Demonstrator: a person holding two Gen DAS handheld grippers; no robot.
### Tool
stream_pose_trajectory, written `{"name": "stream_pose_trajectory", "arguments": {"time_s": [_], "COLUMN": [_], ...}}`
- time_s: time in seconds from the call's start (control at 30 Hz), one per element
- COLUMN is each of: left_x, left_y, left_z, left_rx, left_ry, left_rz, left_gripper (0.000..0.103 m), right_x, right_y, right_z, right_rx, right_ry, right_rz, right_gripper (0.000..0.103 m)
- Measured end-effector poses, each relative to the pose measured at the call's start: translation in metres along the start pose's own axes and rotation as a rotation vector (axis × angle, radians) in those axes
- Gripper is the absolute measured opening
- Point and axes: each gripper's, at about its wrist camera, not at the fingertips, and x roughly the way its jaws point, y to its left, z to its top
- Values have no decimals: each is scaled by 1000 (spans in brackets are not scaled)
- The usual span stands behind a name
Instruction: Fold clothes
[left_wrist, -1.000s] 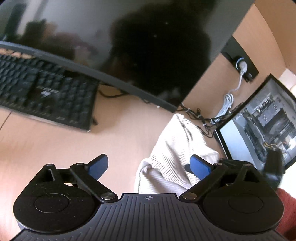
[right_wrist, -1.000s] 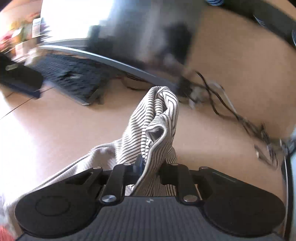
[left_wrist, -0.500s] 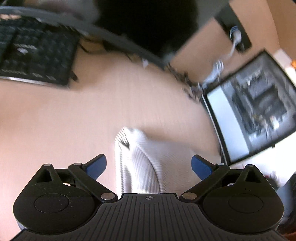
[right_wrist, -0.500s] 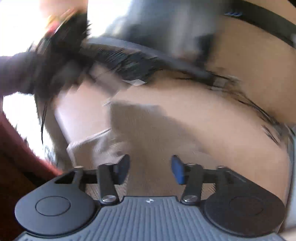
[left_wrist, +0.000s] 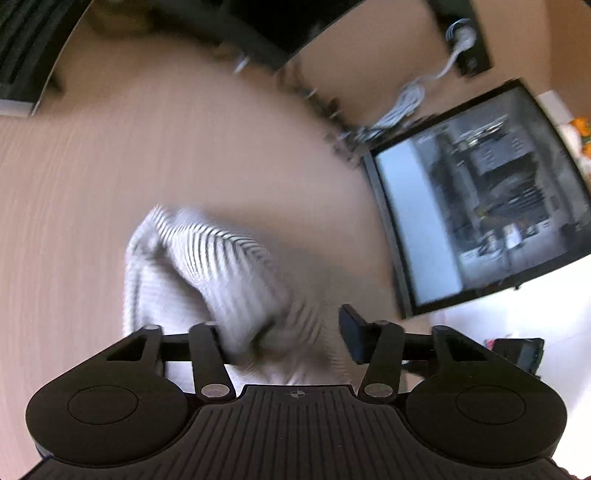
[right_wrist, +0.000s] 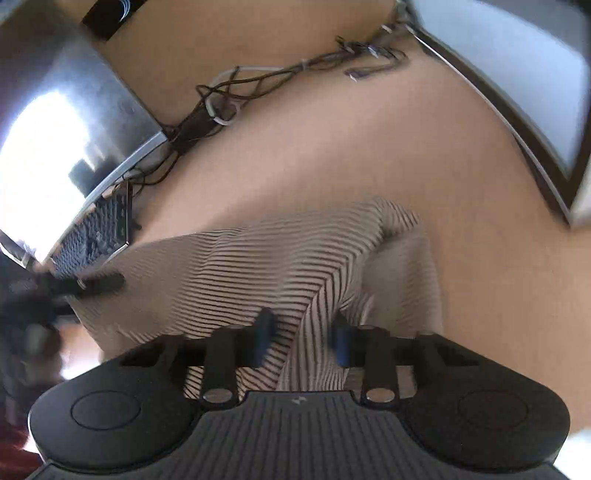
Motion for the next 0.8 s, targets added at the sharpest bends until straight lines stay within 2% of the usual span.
{"name": "stream_pose_trajectory", "arguments": {"time_s": [0.1, 0.17, 0.2, 0.23, 0.27, 0.37, 0.47, 0.53, 0.57, 0.63, 0.7, 0.73, 0.77, 0.8], "left_x": [-6, -7, -7, -6, -5, -3, -3, -10, -16, -28, -40, -46, -46, -44], "left_y": [-12, -15, -14, -13, -12, -4, 4, 6, 6, 9, 15, 18, 22, 26], "left_z": [11, 13, 12, 10, 8, 0, -5, -5, -4, 0, 6, 10, 14, 19], "left_rx": [20, 25, 22, 18, 14, -3, -16, -7, 2, 1, -22, -34, -50, -64], "left_ry": [-38, -45, -44, -42, -41, -37, -29, -34, -43, -68, -101, -118, -127, -129], "left_rz": [-20, -13, -9, -6, -2, 13, 32, 44, 48, 60, 74, 81, 88, 96], "left_gripper": [49, 49, 49, 49, 49, 49, 50, 57, 67, 80, 85, 86, 86, 87], "right_x": [-26, -30, -29, -28, -25, -16, -4, 4, 8, 14, 18, 18, 18, 19], "right_y": [11, 13, 10, 6, 0, -29, -63, -72, -73, -65, -50, -40, -30, -21], "right_z": [26, 33, 31, 28, 21, -7, -34, -45, -49, -51, -48, -48, -48, -48], "right_rx": [-49, -72, -76, -79, -60, 80, 338, 440, 461, 426, 321, 249, 175, 112], "right_ry": [-86, -85, -55, -20, 14, 88, 118, 113, 106, 90, 58, 52, 47, 40], "right_rz": [34, 35, 25, 12, 1, 0, 81, 142, 159, 159, 112, 80, 48, 22], "right_gripper": [19, 24, 24, 31, 41, 51, 52, 53, 53, 54, 51, 41, 35, 33]}}
